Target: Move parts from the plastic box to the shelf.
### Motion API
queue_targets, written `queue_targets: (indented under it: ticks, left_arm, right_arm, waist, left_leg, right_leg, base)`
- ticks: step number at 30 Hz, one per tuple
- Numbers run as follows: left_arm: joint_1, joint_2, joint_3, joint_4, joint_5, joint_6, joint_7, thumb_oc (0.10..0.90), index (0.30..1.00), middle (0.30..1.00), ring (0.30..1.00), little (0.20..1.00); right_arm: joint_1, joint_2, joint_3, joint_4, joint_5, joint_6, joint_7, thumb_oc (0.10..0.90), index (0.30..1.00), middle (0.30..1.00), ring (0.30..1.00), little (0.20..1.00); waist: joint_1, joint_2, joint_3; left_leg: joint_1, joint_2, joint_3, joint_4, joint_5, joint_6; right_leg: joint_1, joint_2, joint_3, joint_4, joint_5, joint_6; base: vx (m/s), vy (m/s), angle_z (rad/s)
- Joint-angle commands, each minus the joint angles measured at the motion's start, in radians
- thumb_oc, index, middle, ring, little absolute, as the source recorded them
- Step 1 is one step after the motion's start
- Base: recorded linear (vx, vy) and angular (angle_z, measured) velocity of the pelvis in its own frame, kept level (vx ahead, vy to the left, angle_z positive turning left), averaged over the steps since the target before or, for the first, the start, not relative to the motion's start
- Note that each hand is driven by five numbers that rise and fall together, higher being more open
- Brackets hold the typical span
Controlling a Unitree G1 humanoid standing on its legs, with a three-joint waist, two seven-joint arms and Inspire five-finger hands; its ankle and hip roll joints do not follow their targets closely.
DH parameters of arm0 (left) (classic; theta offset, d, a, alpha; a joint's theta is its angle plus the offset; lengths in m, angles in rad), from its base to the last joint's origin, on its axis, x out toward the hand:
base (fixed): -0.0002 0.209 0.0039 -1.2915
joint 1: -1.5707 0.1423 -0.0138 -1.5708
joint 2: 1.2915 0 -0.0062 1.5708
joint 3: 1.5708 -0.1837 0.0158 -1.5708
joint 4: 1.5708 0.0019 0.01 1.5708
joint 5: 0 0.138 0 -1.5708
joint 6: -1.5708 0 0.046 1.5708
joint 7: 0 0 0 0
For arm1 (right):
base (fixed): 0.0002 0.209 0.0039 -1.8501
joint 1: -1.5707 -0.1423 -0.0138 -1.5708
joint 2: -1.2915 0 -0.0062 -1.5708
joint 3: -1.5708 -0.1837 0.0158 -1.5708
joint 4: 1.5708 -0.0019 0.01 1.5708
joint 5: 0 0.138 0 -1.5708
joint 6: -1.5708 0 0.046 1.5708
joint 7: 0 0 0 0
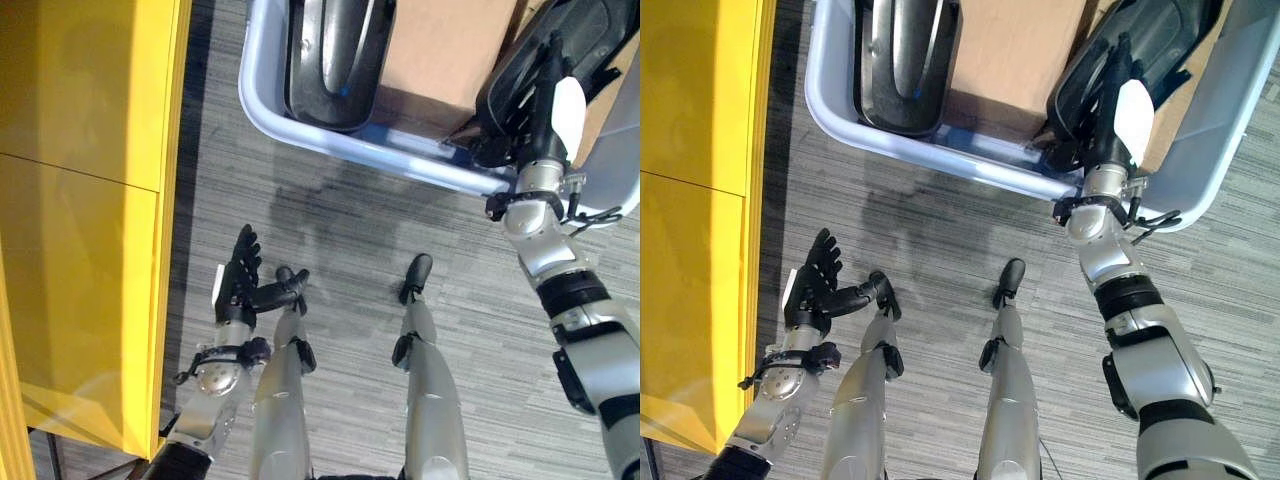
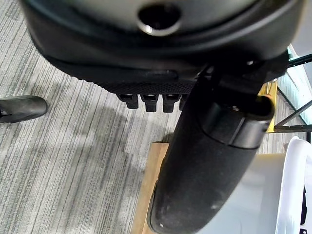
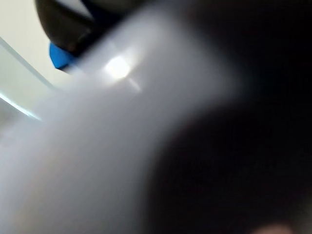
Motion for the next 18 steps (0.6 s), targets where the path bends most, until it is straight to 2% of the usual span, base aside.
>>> queue_targets:
  ticks: [1, 8, 10, 13, 14, 15, 18]
  left_arm:
    - [0.022, 0.028, -0.019, -0.092, 0.020, -0.072, 0.021, 0.900, 1.000, 1.000, 1.000, 1.000]
    - [0.014, 0.019, -0.017, -0.079, 0.022, -0.070, 0.026, 0.900, 1.000, 1.000, 1.000, 1.000]
    - [0.008, 0.015, -0.016, -0.078, 0.022, -0.070, 0.027, 0.900, 1.000, 1.000, 1.000, 1.000]
    - [0.007, 0.012, -0.016, -0.073, 0.021, -0.069, 0.031, 0.900, 1.000, 1.000, 1.000, 1.000]
    - [0.010, 0.012, -0.017, -0.071, 0.021, -0.068, 0.031, 0.900, 1.000, 1.000, 1.000, 1.000]
    - [0.007, 0.012, -0.017, -0.073, 0.019, -0.067, 0.031, 0.900, 1.000, 1.000, 1.000, 1.000]
    - [0.004, 0.010, -0.019, -0.066, 0.015, -0.066, 0.036, 0.900, 1.000, 1.000, 1.000, 1.000]
  right_arm:
    - [-0.031, -0.019, 0.028, 0.065, 0.038, 0.002, 0.007, 0.400, 0.300, 0.300, 0.300, 0.300]
    - [0.036, 0.008, 0.003, -0.010, 0.025, 0.002, -0.002, 0.400, 0.300, 0.300, 0.300, 0.300]
    - [0.050, 0.013, -0.006, -0.039, 0.015, 0.002, -0.007, 0.400, 0.300, 0.300, 0.300, 0.300]
    - [0.093, 0.029, -0.032, -0.084, 0.010, 0.005, -0.016, 0.400, 0.300, 0.300, 0.300, 0.300]
    - [0.096, 0.030, -0.032, -0.084, 0.010, 0.006, -0.015, 0.400, 0.300, 0.300, 0.300, 0.300]
    - [0.106, 0.035, -0.044, -0.093, 0.015, 0.004, -0.020, 0.400, 0.300, 0.300, 0.300, 0.300]
    - [0.169, 0.058, -0.076, -0.144, 0.027, -0.005, -0.034, 0.400, 0.300, 0.300, 0.300, 0.300]
  waist:
    - [0.033, 0.052, -0.018]
    - [0.025, 0.048, -0.018]
    - [0.019, 0.044, -0.018]
    - [0.013, 0.041, -0.018]
    - [0.015, 0.041, -0.018]
    - [0.013, 0.039, -0.018]
    - [0.008, 0.031, -0.018]
  left_leg:
    - [-0.021, 0.030, -0.040, 0.078, -0.073, -0.038]
    - [-0.008, 0.027, -0.036, 0.076, -0.076, -0.036]
    - [-0.023, 0.027, -0.022, 0.075, -0.053, -0.025]
    - [-0.003, 0.027, -0.020, 0.066, -0.048, -0.025]
    - [0.016, 0.026, -0.032, 0.064, -0.068, -0.036]
    - [0.002, 0.026, -0.020, 0.063, -0.046, -0.025]
    - [0.031, 0.028, -0.019, 0.062, -0.047, -0.026]
  right_leg:
    - [-0.002, -0.040, 0.024, 0.179, -0.122, 0.106]
    - [0.003, -0.039, 0.028, 0.181, -0.124, 0.105]
    - [-0.012, -0.041, 0.019, 0.176, -0.101, 0.095]
    - [0.004, -0.042, 0.017, 0.173, -0.099, 0.095]
    - [0.020, -0.041, 0.024, 0.177, -0.118, 0.105]
    - [0.008, -0.042, 0.015, 0.172, -0.098, 0.095]
    - [0.036, -0.040, 0.011, 0.171, -0.098, 0.096]
  base:
    - [0.00, 0.000, 0.00]
    - [0.00, 0.000, 0.00]
    - [-0.08, 0.004, -0.02]
    - [0.00, 0.005, -0.01]
    - [0.00, 0.000, 0.00]
    - [0.00, 0.000, 0.00]
    - [-0.03, 0.000, 0.00]
